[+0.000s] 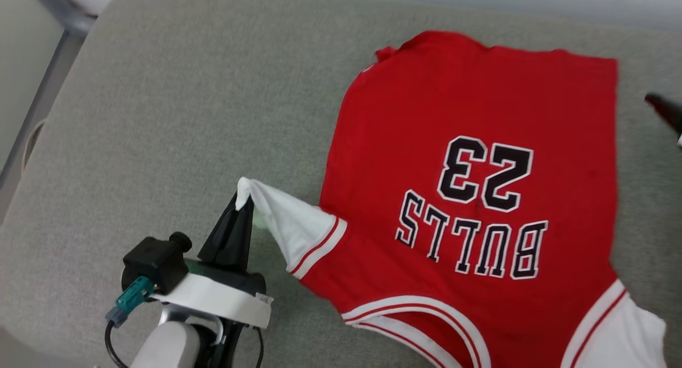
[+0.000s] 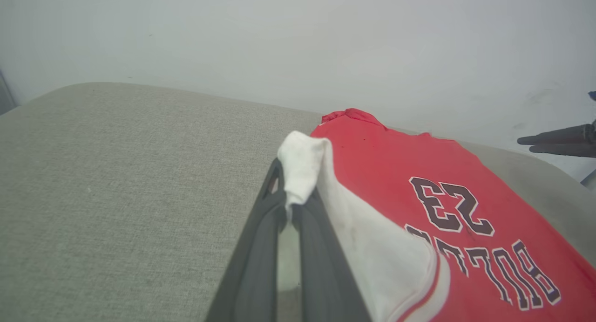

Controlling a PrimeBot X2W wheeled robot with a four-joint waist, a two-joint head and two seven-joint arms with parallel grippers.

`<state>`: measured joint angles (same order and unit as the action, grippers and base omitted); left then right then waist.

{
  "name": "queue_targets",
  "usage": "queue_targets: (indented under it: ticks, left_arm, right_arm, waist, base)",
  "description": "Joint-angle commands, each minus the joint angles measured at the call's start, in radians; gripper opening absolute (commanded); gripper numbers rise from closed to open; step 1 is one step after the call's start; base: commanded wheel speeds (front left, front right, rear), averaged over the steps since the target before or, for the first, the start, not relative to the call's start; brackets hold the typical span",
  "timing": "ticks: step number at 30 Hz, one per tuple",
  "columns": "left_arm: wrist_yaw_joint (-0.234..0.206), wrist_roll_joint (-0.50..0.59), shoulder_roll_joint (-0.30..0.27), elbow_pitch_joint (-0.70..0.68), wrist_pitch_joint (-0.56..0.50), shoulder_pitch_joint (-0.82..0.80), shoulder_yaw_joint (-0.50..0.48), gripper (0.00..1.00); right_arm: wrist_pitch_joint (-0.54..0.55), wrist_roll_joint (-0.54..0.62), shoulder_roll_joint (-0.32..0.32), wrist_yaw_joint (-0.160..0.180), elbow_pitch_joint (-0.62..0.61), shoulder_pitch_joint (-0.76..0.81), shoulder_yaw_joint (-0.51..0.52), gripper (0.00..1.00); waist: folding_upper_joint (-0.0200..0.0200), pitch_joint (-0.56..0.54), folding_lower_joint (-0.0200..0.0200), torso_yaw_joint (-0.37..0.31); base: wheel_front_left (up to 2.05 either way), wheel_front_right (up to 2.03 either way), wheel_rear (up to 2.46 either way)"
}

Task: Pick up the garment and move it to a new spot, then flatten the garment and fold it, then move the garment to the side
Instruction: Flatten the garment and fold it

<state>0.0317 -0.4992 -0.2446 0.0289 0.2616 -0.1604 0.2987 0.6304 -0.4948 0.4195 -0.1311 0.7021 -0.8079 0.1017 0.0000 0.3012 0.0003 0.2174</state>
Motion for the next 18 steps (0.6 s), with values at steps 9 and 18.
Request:
queue_targets:
  ticks: [9, 18]
  left_arm:
    - [0.058, 0.062, 0.085, -0.037, 0.005, -0.076, -0.029, 0.00]
    - [0.090, 0.096, 0.136, -0.031, 0.005, -0.094, -0.057, 0.00]
  right_arm:
    - [0.126, 0.161, 0.013, 0.001, 0.046, -0.246, 0.035, 1.00]
    - [0.254, 0.236, -0.047, 0.001, 0.150, -0.231, 0.059, 1.00]
  waist:
    - [0.0000, 0.209, -0.0003, 0.108]
    - [0.0000, 0.266, -0.0003, 0.126]
  base:
    - [0.00, 0.00, 0.00]
    - [0.00, 0.00, 0.00]
